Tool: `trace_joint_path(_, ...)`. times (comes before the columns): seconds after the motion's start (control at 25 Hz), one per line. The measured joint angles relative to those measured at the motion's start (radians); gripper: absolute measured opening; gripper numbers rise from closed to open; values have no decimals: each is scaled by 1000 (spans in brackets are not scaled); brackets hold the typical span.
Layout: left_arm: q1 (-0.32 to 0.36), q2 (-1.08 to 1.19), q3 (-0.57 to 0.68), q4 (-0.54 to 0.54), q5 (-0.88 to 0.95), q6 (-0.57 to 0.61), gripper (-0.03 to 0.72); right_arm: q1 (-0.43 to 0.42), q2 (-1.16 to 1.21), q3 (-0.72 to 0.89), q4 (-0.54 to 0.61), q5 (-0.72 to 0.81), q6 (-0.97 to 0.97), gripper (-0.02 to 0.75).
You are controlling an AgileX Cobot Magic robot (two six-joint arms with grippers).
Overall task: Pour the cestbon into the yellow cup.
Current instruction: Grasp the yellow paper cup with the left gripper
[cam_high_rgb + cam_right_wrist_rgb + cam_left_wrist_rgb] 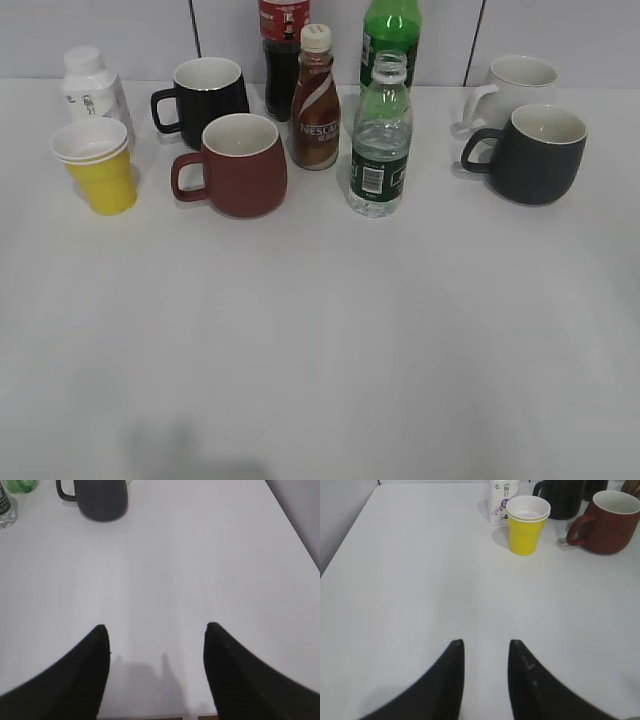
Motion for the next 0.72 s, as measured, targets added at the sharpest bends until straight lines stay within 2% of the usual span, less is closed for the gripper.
trace_joint_path(0.72,0,0,0,0,0,0,237,0,0,0,0,0,0,447)
